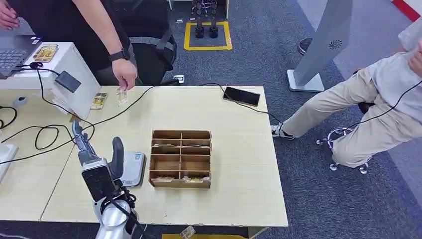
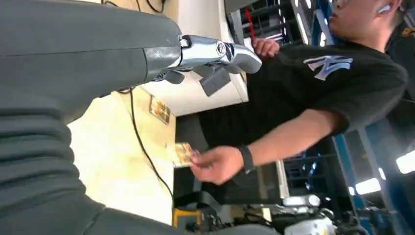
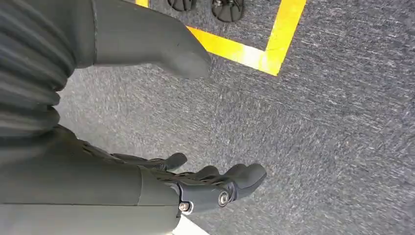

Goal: Pass the card to the sensor for recognition and then transmit it.

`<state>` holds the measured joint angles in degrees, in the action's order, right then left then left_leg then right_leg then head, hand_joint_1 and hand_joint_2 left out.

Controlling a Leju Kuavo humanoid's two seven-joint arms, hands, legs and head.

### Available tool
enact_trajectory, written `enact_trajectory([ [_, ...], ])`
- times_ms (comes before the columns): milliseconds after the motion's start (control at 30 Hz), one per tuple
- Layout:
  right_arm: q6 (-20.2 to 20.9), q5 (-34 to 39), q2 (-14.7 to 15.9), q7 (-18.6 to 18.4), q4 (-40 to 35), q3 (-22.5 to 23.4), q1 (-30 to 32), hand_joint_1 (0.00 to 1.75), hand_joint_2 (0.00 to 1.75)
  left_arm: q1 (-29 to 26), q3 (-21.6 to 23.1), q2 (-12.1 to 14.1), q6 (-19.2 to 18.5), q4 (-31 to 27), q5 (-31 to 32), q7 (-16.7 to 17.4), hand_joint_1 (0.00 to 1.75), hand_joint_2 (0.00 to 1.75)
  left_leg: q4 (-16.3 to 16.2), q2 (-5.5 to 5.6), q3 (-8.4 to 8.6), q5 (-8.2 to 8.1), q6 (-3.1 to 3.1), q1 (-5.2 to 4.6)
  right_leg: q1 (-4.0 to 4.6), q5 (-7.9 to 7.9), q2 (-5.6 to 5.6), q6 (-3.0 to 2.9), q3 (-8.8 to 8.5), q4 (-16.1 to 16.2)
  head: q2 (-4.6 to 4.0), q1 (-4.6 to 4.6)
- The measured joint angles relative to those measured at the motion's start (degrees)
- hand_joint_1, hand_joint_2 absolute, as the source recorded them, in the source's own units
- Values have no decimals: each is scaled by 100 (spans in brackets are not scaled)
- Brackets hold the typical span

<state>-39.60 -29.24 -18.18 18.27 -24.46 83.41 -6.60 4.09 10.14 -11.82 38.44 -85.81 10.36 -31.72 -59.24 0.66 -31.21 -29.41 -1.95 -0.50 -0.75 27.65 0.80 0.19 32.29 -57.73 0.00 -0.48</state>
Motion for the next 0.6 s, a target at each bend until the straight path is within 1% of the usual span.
enact_trajectory([
  [33, 0, 33, 0, 0, 0, 0, 0, 0, 175, -52, 53, 15, -85, -70, -50, -26, 0, 0, 0, 0, 0, 0, 0, 0, 0, 0, 0, 0, 0, 0, 0, 2],
  [133, 0, 124, 0, -2, -2, 0, 1, 0, 175, -271, 266, 72, -484, -314, -159, -161, 0, 0, 0, 0, -1, -1, 0, 1, 1, 1, 0, 0, 0, 0, 0, 2],
  [167, 2, 164, 0, 7, -2, 0, 1, 0, 175, -363, 381, 87, -654, -407, -126, -195, 0, 175, 0, 0, -1, -1, 1, 0, 0, 1, 0, 0, 1, 0, 0, 0],
  [267, 15, 251, 7, 11, -2, -13, 2, 0, 175, -599, 773, 175, -1236, -664, 154, -262, 0, 175, 0, 1, -1, -3, 1, 0, 0, 2, 0, 0, 1, 1, 0, 2],
  [333, 28, 302, 13, -13, -2, -35, 2, 0, 175, -681, 1056, 287, -1390, -715, 574, -225, 0, 175, 0, 1, -1, -3, 0, 0, 0, 2, 0, 1, 1, 2, 0, 4],
  [433, 74, 358, 17, -76, -4, -135, 7, 0, 175, -747, 1548, 478, -1248, -704, 1816, 41, 0, 175, 0, -1, 1, -3, 0, -1, 0, 1, 0, 1, 2, 3, 0, 0],
  [467, 85, 383, 17, -105, -9, -168, 9, 0, 175, -748, 1705, 547, -1213, -677, 2119, 114, 0, 175, 0, -1, 1, -3, 0, -1, 0, 1, 0, 1, 2, 3, 0, 2],
  [600, 98, 409, 20, -151, -37, -282, 33, 0, 175, -752, 2130, 754, -1158, -538, 2631, 263, 0, 175, 0, -2, 3, -2, 1, -1, 0, 1, 1, 1, 2, 3, 0, 2],
])
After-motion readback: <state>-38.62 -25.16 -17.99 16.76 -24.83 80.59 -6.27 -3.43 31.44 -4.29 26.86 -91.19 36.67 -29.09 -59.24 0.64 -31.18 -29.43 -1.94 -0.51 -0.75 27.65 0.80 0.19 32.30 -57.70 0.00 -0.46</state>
